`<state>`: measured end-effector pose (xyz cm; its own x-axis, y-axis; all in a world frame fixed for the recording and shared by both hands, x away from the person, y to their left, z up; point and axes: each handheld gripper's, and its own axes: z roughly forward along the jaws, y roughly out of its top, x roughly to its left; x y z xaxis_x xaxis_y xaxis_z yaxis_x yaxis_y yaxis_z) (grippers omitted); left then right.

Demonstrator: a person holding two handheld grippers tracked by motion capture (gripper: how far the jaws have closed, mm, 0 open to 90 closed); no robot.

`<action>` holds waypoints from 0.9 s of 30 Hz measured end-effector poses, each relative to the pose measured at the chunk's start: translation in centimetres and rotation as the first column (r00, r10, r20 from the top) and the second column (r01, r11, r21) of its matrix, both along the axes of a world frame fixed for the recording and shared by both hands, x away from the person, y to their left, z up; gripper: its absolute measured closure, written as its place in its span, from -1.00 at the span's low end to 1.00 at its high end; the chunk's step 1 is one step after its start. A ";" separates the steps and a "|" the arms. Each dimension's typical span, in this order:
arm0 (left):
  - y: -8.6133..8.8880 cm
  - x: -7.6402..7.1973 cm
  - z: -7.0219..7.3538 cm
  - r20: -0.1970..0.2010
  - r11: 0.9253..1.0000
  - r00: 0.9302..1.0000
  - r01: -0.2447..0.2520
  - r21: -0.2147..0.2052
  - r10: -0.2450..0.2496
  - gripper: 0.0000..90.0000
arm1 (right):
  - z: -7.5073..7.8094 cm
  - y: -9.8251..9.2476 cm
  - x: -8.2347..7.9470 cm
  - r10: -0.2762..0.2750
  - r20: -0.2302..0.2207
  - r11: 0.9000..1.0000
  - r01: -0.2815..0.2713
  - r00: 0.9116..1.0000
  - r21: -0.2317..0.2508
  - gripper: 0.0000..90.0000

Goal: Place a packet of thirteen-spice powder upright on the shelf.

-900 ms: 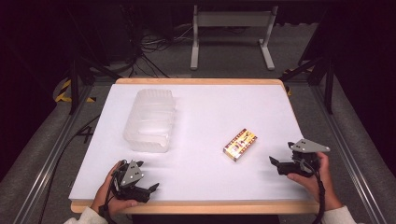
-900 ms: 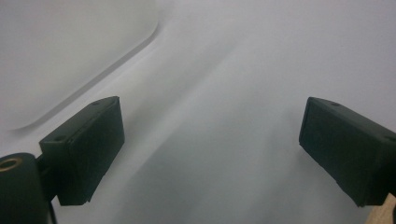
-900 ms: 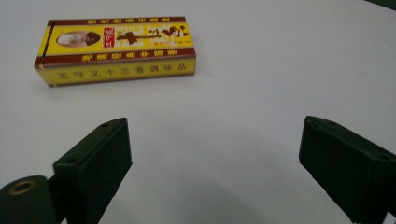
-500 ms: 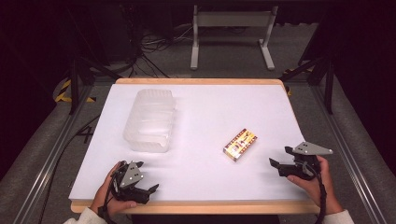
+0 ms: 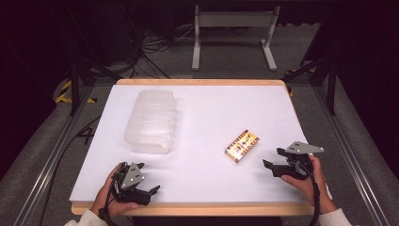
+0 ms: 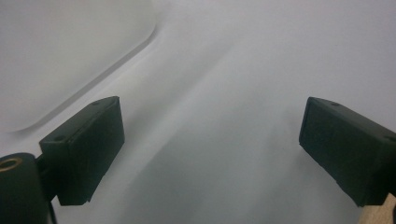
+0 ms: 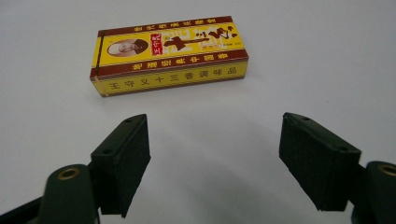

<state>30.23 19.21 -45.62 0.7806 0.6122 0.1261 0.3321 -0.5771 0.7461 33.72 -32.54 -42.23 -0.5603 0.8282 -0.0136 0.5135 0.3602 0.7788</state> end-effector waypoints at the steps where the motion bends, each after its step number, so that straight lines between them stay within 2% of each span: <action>1: 0.0 0.0 0.0 0.000 1.000 1.000 0.000 0.001 0.000 -0.84 | 0.0 0.1 0.1 -0.001 -0.003 1.000 0.001 1.000 0.003 -0.47; 8: -0.1 0.0 0.0 -0.001 1.000 1.000 0.004 0.002 -0.004 -0.84 | -0.4 0.7 0.6 0.012 -0.010 0.999 -0.012 1.000 -0.031 -0.54; 11: -0.1 0.0 0.0 -0.003 1.000 1.000 0.004 0.002 -0.004 -0.84 | -0.4 0.9 0.9 0.010 -0.019 1.000 -0.011 1.000 -0.016 -0.53; 13: -0.1 0.0 0.0 -0.002 1.000 1.000 0.004 0.007 -0.004 -0.83 | -0.2 1.1 1.3 0.013 -0.027 1.000 -0.012 1.000 0.014 -0.53; 15: -0.2 0.0 -0.1 -0.005 1.000 1.000 0.006 0.008 -0.006 -0.83 | -0.1 1.6 1.7 0.026 -0.028 1.000 -0.025 0.999 0.018 -0.53; 19: -0.2 0.0 -0.1 -0.003 1.000 1.000 0.006 0.009 -0.006 -0.83 | -0.3 2.7 3.0 0.052 -0.106 0.997 -0.046 0.993 0.054 -0.59; 21: -0.2 0.0 -0.1 -0.004 1.000 1.000 0.005 0.008 -0.005 -0.83 | -0.4 3.0 3.7 0.041 -0.128 0.997 -0.032 0.991 0.077 -0.59; 24: -0.2 0.0 0.0 -0.002 1.000 1.000 0.005 0.009 -0.005 -0.83 | -0.5 3.5 5.2 0.041 -0.183 0.992 -0.018 0.982 0.126 -0.61; 27: -0.2 -0.1 -0.1 -0.004 1.000 1.000 0.007 0.012 -0.007 -0.83 | -0.8 3.9 6.6 0.003 -0.221 0.990 0.028 0.975 0.138 -0.64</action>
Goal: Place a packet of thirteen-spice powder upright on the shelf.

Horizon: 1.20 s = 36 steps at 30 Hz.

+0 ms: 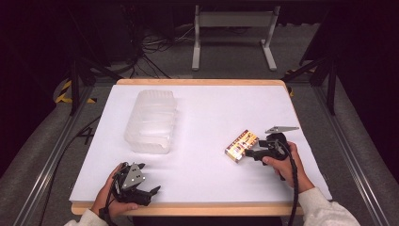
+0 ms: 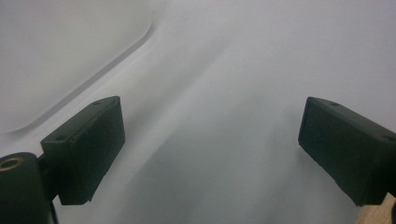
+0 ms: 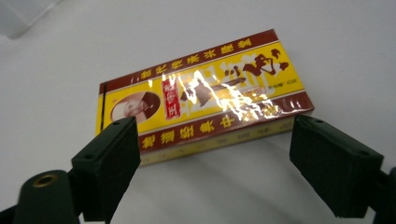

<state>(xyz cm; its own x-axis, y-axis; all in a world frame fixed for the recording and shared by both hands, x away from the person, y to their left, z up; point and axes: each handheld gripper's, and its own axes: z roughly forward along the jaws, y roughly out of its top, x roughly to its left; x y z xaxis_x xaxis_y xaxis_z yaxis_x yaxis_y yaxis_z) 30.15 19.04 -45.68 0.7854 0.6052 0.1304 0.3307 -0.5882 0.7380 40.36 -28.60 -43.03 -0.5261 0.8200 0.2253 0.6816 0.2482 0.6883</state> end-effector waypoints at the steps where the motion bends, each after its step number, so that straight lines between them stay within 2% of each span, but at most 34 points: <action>1: 0.0 0.0 0.0 -0.001 1.000 1.000 0.001 -0.002 -0.001 -0.83 | -0.1 0.1 0.3 -0.009 -0.011 1.000 0.009 1.000 0.007 -0.64; 4: 0.0 0.0 0.0 0.000 1.000 1.000 0.002 -0.002 -0.002 -0.83 | -0.1 0.8 1.4 -0.024 -0.033 0.999 0.025 0.999 0.039 -0.65; 8: -0.1 0.0 0.0 0.001 1.000 1.000 0.007 -0.001 -0.007 -0.83 | 0.2 2.4 2.9 -0.029 -0.057 0.999 0.031 0.998 0.031 -0.67; 14: 0.0 0.1 -0.1 -0.005 1.000 1.000 0.011 -0.002 -0.011 -0.83 | 0.6 6.1 5.0 -0.016 -0.075 0.999 0.012 0.997 -0.051 -0.68; 19: 0.0 0.1 -0.1 -0.009 1.000 1.000 0.015 -0.004 -0.015 -0.83 | 0.5 8.8 6.4 -0.037 -0.090 0.988 0.023 0.995 -0.150 -0.66; 23: 0.2 0.0 -0.1 -0.011 1.000 1.000 0.015 -0.012 -0.015 -0.83 | 0.2 10.4 7.2 -0.079 -0.072 0.967 0.059 0.994 -0.248 -0.55; 25: 0.2 0.1 -0.2 -0.013 1.000 1.000 0.013 -0.007 -0.013 -0.83 | 0.3 10.8 7.2 -0.094 -0.059 0.957 0.074 0.994 -0.281 -0.39; 27: 0.2 0.1 -0.2 -0.012 1.000 1.000 0.014 -0.007 -0.014 -0.83 | 0.6 11.1 7.2 -0.095 -0.054 0.953 0.076 0.994 -0.293 -0.35; 32: 0.2 0.0 -0.2 -0.013 1.000 1.000 0.012 -0.008 -0.012 -0.83 | 1.5 11.4 6.5 -0.058 -0.015 0.958 0.052 0.998 -0.283 -0.30; 36: 0.1 0.0 -0.2 -0.014 1.000 1.000 0.014 -0.006 -0.014 -0.83 | 3.2 11.4 5.4 -0.048 0.054 0.962 0.060 0.997 -0.265 -0.28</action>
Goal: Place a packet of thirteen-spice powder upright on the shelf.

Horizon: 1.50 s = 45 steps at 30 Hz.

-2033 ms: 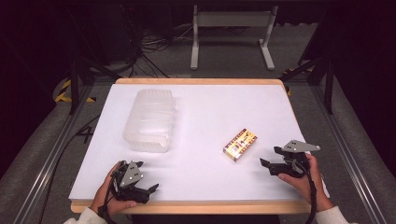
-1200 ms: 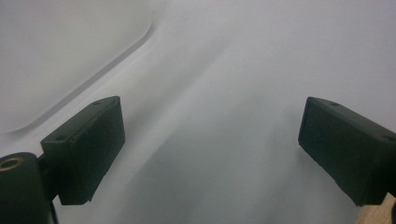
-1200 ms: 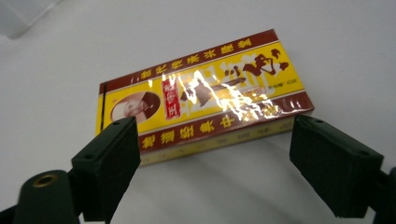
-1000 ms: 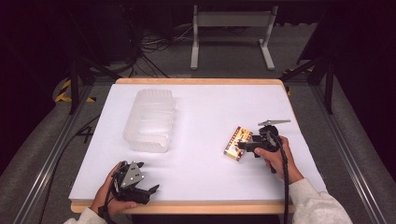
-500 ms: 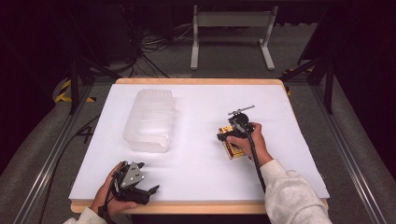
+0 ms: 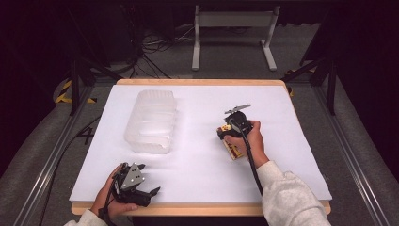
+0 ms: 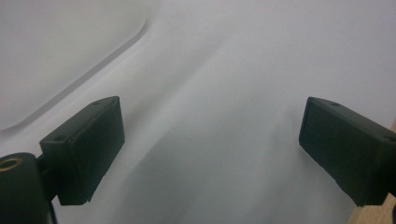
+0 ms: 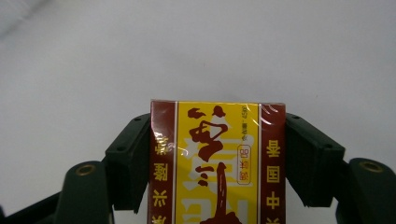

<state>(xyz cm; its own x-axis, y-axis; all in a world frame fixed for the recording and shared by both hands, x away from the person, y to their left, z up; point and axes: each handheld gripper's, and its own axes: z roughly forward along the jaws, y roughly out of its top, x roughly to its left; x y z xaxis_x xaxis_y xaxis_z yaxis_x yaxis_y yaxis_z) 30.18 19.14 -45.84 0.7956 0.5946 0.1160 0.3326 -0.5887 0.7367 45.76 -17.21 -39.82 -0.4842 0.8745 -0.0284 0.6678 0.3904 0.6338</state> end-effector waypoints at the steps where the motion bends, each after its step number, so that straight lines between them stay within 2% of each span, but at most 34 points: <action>1: 0.0 0.0 0.0 0.000 1.000 1.000 0.000 0.000 0.000 -0.83 | 0.3 0.0 -0.2 0.005 0.013 1.000 -0.005 1.000 0.006 -0.28; 7: 0.0 0.0 0.0 0.001 1.000 1.000 0.001 -0.001 -0.001 -0.83 | 3.0 -0.1 -1.7 0.031 0.089 0.997 -0.037 0.995 0.067 -0.28; 10: 0.0 0.0 0.0 0.000 1.000 1.000 -0.001 -0.001 0.001 -0.83 | 4.3 0.1 -2.4 0.034 0.154 0.995 -0.048 0.988 0.088 -0.28; 13: 0.0 0.0 0.0 0.002 1.000 1.000 0.000 0.000 0.000 -0.83 | 5.3 0.5 -2.8 0.045 0.207 0.991 -0.069 0.977 0.112 -0.28; 17: 0.0 0.0 0.0 0.002 1.000 1.000 -0.001 0.000 0.001 -0.83 | 6.2 1.2 -3.2 0.062 0.279 0.985 -0.105 0.958 0.140 -0.28; 21: 0.0 0.0 0.0 0.000 1.000 1.000 -0.001 0.005 0.001 -0.83 | 6.6 2.2 -3.4 0.082 0.345 0.976 -0.145 0.935 0.163 -0.28; 24: 0.0 -0.1 0.0 0.003 1.000 1.000 -0.002 0.003 0.002 -0.84 | 6.7 3.2 -3.5 0.094 0.372 0.968 -0.171 0.924 0.181 -0.28; 26: 0.0 -0.1 0.0 0.003 1.000 1.000 -0.002 0.002 0.002 -0.84 | 6.7 3.8 -3.5 0.098 0.382 0.967 -0.179 0.919 0.183 -0.28; 28: 0.0 -0.1 0.0 0.004 1.000 1.000 -0.002 0.002 0.002 -0.84 | 6.7 4.6 -3.4 0.104 0.391 0.960 -0.195 0.915 0.202 -0.29; 30: 0.1 -0.1 0.0 0.005 1.000 1.000 -0.003 -0.001 0.003 -0.84 | 6.7 5.4 -3.4 0.108 0.403 0.961 -0.200 0.909 0.193 -0.28; 31: 0.1 -0.1 0.0 0.008 1.000 1.000 -0.001 0.000 0.001 -0.84 | 6.8 5.9 -3.4 0.111 0.407 0.957 -0.208 0.907 0.201 -0.28; 36: 0.3 -0.2 0.1 0.015 1.000 1.000 -0.012 -0.011 0.012 -0.84 | 6.8 7.3 -3.2 0.116 0.422 0.954 -0.219 0.899 0.204 -0.28; 42: 0.4 -0.3 0.2 0.017 1.000 1.000 -0.015 -0.012 0.015 -0.84 | 6.9 9.0 -2.9 0.127 0.421 0.951 -0.232 0.898 0.206 -0.28; 45: 0.4 -0.4 0.1 0.015 1.000 1.000 -0.016 -0.015 0.016 -0.84 | 7.0 9.9 -2.6 0.140 0.437 0.942 -0.256 0.889 0.219 -0.28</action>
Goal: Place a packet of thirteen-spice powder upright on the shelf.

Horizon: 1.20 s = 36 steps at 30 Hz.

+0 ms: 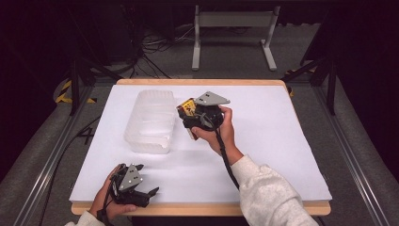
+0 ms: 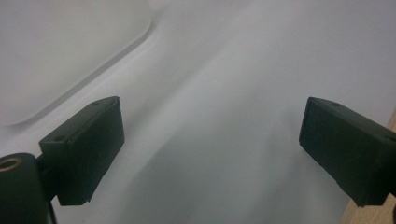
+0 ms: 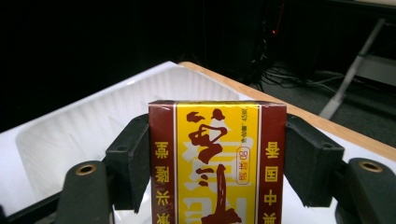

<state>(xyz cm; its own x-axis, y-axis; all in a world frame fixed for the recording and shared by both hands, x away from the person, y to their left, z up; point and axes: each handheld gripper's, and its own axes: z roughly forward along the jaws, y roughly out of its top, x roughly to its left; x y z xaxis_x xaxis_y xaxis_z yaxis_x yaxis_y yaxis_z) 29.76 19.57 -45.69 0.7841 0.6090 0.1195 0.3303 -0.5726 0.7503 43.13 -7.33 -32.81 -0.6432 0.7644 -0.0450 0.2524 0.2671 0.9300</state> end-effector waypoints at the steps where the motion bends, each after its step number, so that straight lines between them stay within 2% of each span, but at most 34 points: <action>1: 0.0 0.0 0.0 0.000 1.000 1.000 0.000 -0.002 0.000 -0.84 | 0.0 0.2 0.1 0.002 0.006 1.000 -0.002 1.000 0.003 -0.28; 6: 0.1 -0.1 0.0 0.000 1.000 1.000 -0.002 -0.007 0.002 -0.84 | -0.2 1.7 0.7 0.034 -0.001 0.999 -0.034 0.999 0.028 -0.28; 14: 0.4 -0.3 0.0 0.000 1.000 1.000 -0.003 -0.017 0.003 -0.84 | -1.1 5.2 1.6 0.093 0.015 0.995 -0.094 0.996 0.024 -0.28; 18: 0.6 -0.4 0.0 0.000 1.000 1.000 -0.002 -0.023 0.002 -0.84 | -1.5 6.8 2.5 0.093 0.005 0.995 -0.093 0.996 0.030 -0.29; 21: 0.7 -0.5 0.0 0.001 1.000 1.000 0.001 -0.026 -0.001 -0.84 | -1.7 7.9 3.0 0.082 0.018 0.996 -0.082 0.996 0.029 -0.29; 25: 0.8 -0.5 0.0 -0.002 0.999 1.000 0.002 -0.032 -0.002 -0.84 | -2.2 9.2 3.5 0.074 0.003 0.997 -0.074 0.997 0.037 -0.29; 28: 0.8 -0.6 0.0 0.000 0.999 1.000 0.007 -0.035 -0.007 -0.84 | -2.7 10.1 3.8 0.061 0.012 0.998 -0.061 0.998 0.019 -0.29; 36: 0.8 -0.6 0.0 0.001 0.999 1.000 0.008 -0.036 -0.008 -0.84 | -3.6 11.3 4.4 0.027 -0.009 0.998 -0.026 1.000 0.056 -0.29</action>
<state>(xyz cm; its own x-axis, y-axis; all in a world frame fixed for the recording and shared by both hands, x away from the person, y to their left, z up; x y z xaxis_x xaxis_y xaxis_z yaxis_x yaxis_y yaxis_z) 29.20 20.42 -45.70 0.7889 0.6066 0.0984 0.3253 -0.5480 0.7707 47.55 3.98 -36.41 -0.6636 0.7481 0.0034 0.2551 0.2220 0.9411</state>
